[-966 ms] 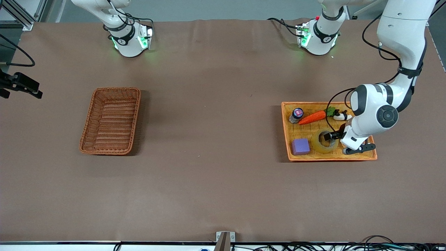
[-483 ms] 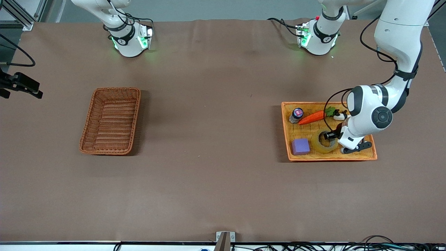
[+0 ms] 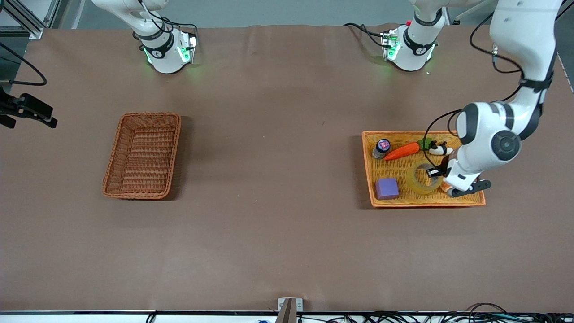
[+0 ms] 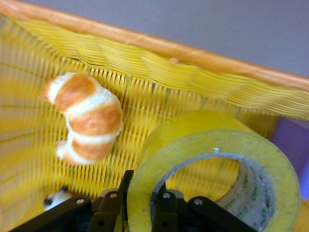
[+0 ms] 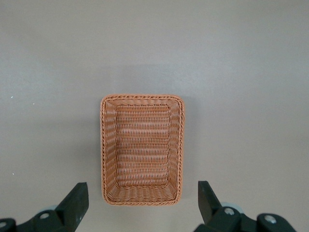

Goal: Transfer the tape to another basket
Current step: 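Lift the tape roll with the left gripper and carry it toward the basket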

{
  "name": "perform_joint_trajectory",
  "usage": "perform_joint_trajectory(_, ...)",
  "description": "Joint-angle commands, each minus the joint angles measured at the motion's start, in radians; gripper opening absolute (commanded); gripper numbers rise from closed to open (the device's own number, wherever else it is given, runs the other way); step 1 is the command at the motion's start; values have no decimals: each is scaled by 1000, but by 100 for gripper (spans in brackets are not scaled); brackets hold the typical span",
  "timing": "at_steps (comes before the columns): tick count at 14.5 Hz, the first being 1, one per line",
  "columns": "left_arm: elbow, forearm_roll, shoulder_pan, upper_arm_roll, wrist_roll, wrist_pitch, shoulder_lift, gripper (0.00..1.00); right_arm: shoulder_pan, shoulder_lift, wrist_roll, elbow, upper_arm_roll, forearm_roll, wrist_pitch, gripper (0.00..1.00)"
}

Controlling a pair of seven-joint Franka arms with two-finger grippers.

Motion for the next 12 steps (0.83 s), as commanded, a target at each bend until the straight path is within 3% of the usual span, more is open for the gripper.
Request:
perform_joint_trajectory(1,84,23,-2,-99,-28,-155,-80,2,-14,-5,7,0,10,25,-1,100)
perform_joint_trajectory(3,158,22,-5,-206,-61,-244,-64,4,-14,-3,7,-2,9,25,3,100)
perform_joint_trajectory(8,344,26,-29,-470,-343,-253,83,5,-14,-3,7,-3,10,25,5,100)
perform_joint_trajectory(12,529,196,-235,-500,-588,-253,272,6,-17,-2,7,-3,9,25,6,100)
